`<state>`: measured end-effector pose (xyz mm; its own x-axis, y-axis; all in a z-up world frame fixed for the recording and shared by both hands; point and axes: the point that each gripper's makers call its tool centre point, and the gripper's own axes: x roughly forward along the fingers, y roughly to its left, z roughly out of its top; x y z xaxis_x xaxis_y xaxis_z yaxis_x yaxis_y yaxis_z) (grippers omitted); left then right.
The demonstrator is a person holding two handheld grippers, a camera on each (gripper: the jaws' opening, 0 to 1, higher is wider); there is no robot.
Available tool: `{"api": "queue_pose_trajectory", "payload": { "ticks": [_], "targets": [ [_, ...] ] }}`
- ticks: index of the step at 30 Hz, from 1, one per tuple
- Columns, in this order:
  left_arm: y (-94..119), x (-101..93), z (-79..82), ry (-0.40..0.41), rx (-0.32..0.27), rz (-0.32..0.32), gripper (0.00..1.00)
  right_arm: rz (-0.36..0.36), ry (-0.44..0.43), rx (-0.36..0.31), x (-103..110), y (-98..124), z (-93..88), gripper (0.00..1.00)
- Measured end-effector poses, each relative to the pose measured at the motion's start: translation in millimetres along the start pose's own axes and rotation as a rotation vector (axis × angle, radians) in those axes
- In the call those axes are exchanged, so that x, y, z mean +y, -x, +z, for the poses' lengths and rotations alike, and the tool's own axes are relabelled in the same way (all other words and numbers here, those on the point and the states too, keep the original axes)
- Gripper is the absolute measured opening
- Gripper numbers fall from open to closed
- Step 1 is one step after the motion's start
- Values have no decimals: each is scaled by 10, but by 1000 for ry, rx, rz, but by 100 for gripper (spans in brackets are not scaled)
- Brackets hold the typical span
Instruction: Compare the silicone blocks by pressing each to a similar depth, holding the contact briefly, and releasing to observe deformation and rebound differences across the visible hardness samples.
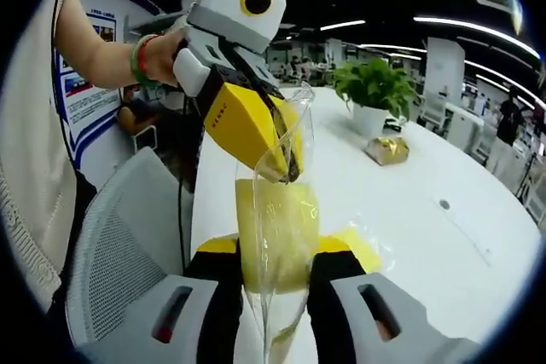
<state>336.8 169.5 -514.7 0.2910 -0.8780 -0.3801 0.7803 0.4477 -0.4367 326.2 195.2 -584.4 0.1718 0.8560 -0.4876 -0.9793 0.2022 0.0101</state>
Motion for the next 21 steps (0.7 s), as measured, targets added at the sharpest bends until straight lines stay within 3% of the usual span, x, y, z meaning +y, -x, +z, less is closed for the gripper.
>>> {"api": "queue_pose_trajectory", "payload": {
  "ticks": [4, 9, 12, 15, 19, 21],
  "targets": [
    [-3, 4, -19, 6, -1, 9, 0, -12, -17, -15, 18, 37, 11, 30],
    [-18, 29, -53, 31, -11, 18, 0, -50, -43, -36, 22, 147, 6, 50],
    [-55, 34, -113, 57, -19, 24, 0, -79, -57, -49, 27, 271, -35, 50],
    [-110, 38, -169, 91, -19, 24, 0, -128, -86, -60, 16, 435, -113, 52],
    [-191, 6, -205, 97, -10, 19, 0, -185, -163, -4, 78, 637, -308, 60],
    [-271, 6, -219, 103, -7, 18, 0, -219, -175, -33, 128, 759, -369, 64]
  ]
}}
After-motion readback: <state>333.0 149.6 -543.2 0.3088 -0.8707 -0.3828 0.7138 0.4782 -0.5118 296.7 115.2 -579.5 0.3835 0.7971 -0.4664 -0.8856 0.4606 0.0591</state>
